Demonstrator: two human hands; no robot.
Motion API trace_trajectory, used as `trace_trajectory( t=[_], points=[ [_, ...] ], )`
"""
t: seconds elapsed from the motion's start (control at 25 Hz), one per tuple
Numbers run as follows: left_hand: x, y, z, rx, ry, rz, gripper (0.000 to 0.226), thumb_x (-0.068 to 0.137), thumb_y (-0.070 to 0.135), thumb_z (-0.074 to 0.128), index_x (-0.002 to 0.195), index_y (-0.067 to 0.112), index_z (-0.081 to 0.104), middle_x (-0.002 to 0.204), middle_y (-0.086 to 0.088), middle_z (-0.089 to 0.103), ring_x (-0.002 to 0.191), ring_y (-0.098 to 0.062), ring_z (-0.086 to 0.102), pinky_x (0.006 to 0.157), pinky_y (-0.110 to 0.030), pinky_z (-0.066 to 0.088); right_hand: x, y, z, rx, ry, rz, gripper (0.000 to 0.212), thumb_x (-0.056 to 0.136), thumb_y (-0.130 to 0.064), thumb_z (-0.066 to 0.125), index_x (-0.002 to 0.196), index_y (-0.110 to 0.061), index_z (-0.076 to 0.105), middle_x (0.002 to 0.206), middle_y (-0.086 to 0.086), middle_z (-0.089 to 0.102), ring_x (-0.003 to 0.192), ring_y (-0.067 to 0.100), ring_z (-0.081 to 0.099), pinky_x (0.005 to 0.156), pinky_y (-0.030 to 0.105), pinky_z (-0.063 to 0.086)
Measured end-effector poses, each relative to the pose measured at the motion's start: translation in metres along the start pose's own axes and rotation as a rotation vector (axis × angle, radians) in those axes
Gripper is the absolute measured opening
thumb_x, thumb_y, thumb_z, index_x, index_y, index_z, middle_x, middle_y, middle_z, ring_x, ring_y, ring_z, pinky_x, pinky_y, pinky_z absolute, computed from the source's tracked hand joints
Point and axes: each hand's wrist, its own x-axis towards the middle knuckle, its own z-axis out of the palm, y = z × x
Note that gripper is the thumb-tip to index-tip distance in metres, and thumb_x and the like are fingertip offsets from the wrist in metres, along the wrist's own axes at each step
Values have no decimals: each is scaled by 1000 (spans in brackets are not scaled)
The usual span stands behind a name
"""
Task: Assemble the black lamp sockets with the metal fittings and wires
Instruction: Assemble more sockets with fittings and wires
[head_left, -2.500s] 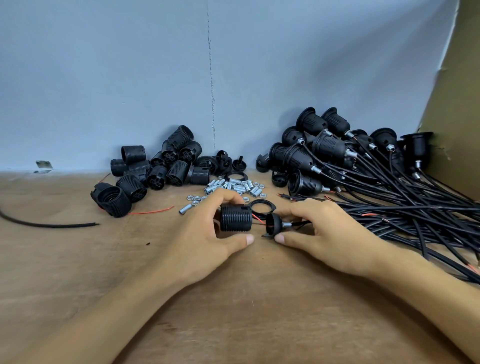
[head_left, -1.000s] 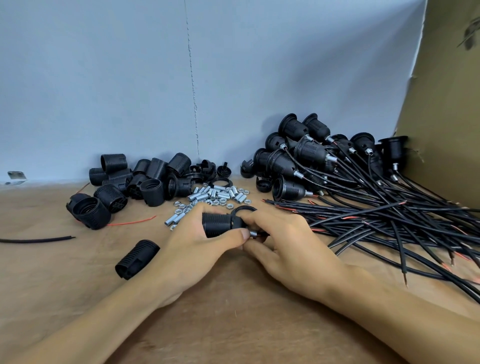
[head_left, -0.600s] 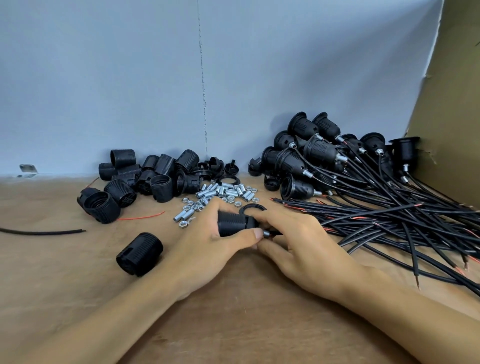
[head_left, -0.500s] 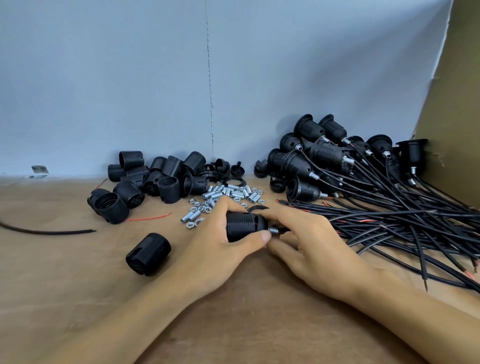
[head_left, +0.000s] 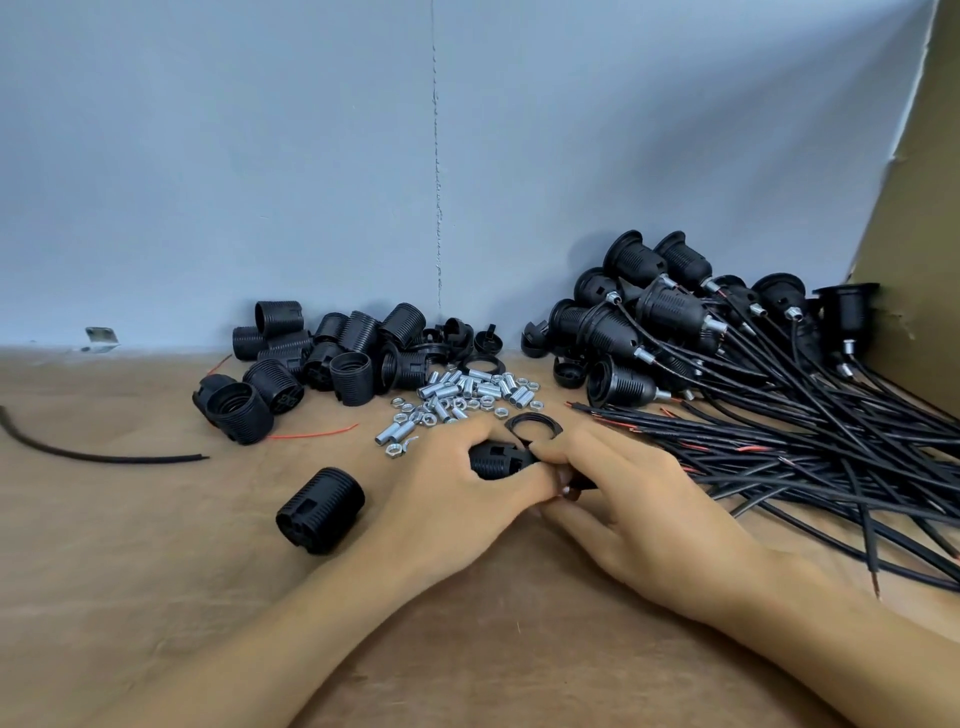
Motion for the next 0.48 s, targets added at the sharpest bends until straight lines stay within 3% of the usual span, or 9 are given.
trace_trajectory(
  t=[0.12, 0.32, 0.48],
  points=[
    [-3, 0, 3, 11, 22, 15, 15, 74, 28, 82, 80, 21, 70, 70, 8, 71, 61, 0, 62, 55, -13, 44, -1, 2, 3, 1, -7, 3, 25, 89, -23, 71, 111, -17, 60, 98, -10, 58, 87, 11, 56, 73, 33, 50],
    [-5, 0, 6, -30, 52, 21, 11, 78, 16, 77, 84, 20, 69, 79, 3, 74, 69, -5, 68, 66, -23, 53, -2, 2, 3, -7, -7, 0, 31, 90, -26, 68, 119, -16, 61, 105, -10, 60, 94, 8, 57, 80, 24, 46],
    [-5, -1, 9, -12, 85, 5, 11, 80, 17, 74, 86, 21, 66, 78, 5, 73, 64, -1, 66, 58, -18, 51, -2, 2, 4, -1, -15, -4, 36, 90, -30, 63, 125, -22, 57, 105, -12, 59, 95, 4, 56, 82, 17, 43]
  ],
)
